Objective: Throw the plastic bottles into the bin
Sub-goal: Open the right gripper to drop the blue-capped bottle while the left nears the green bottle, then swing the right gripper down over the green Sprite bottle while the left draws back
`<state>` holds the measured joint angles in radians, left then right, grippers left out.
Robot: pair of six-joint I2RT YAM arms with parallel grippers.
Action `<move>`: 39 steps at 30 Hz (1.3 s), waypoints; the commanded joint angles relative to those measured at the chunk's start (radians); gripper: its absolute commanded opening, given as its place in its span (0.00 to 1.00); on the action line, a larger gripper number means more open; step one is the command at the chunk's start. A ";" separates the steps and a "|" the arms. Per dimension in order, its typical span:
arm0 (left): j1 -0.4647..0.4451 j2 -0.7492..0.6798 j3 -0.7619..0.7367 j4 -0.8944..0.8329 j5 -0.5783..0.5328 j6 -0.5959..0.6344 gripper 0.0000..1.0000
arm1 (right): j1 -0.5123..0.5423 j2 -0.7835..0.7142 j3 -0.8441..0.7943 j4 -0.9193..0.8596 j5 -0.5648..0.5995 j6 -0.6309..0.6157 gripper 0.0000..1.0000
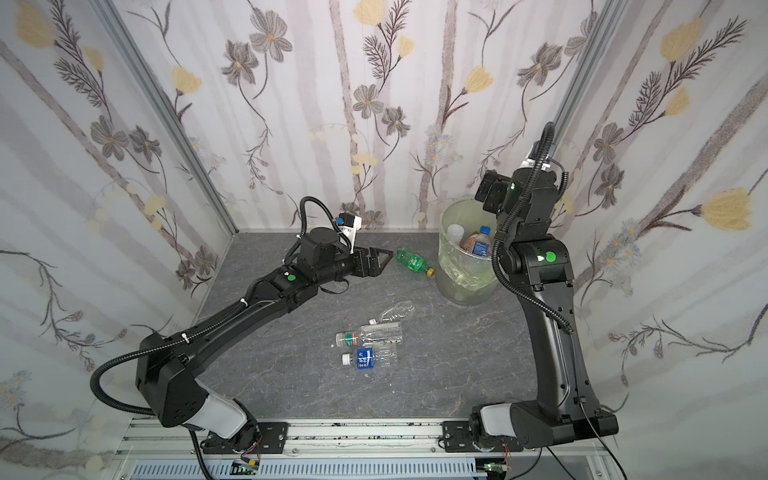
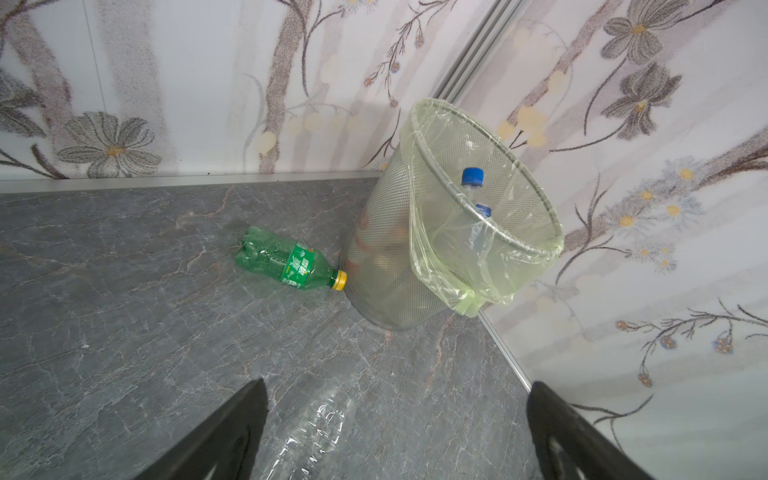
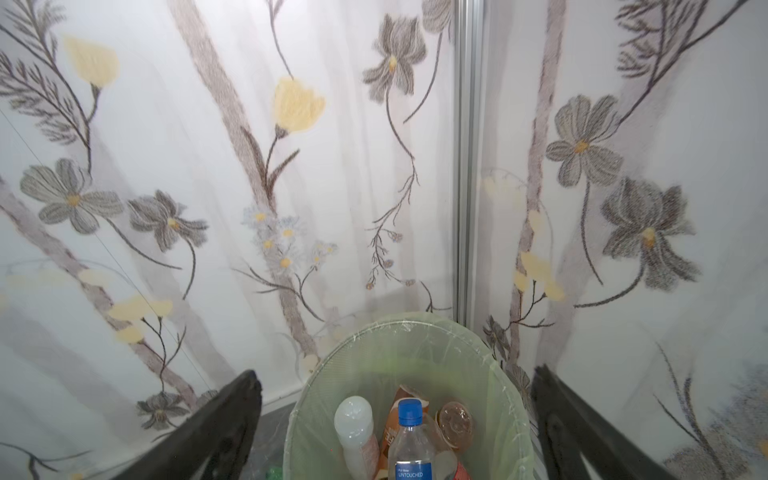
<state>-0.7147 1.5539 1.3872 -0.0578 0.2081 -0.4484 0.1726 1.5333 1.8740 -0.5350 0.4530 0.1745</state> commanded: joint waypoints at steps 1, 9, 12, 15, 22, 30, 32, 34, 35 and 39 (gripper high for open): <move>-0.004 0.008 0.011 0.023 -0.010 -0.002 1.00 | 0.004 -0.009 -0.034 -0.002 -0.030 0.008 1.00; -0.001 -0.011 -0.016 0.024 -0.004 -0.004 1.00 | 0.081 0.012 -0.076 0.001 -0.079 -0.009 1.00; 0.002 -0.028 -0.039 0.030 -0.009 -0.010 1.00 | 0.135 0.042 -0.091 0.003 -0.072 -0.015 1.00; 0.014 -0.063 -0.080 0.041 -0.026 -0.016 1.00 | 0.184 0.055 -0.113 0.017 -0.053 -0.017 1.00; 0.112 -0.260 -0.358 0.244 -0.016 -0.117 1.00 | 0.279 0.208 -0.115 0.024 -0.059 0.000 1.00; 0.248 -0.324 -0.520 0.329 0.097 -0.234 1.00 | 0.347 0.436 -0.054 -0.014 -0.005 -0.010 1.00; 0.266 -0.318 -0.540 0.334 0.110 -0.250 1.00 | 0.352 0.495 -0.034 -0.034 0.003 -0.015 1.00; 0.283 -0.305 -0.555 0.344 0.130 -0.266 1.00 | 0.355 0.557 -0.002 -0.062 0.018 -0.017 1.00; 0.286 -0.299 -0.559 0.345 0.135 -0.271 1.00 | 0.357 0.581 0.005 -0.067 0.021 -0.018 1.00; 0.288 -0.257 -0.569 0.353 0.155 -0.288 1.00 | 0.352 0.671 0.041 -0.074 0.034 -0.033 1.00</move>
<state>-0.4274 1.2831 0.8246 0.2462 0.3275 -0.7074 0.5293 2.1647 1.8893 -0.5995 0.4515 0.1551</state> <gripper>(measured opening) 0.997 0.995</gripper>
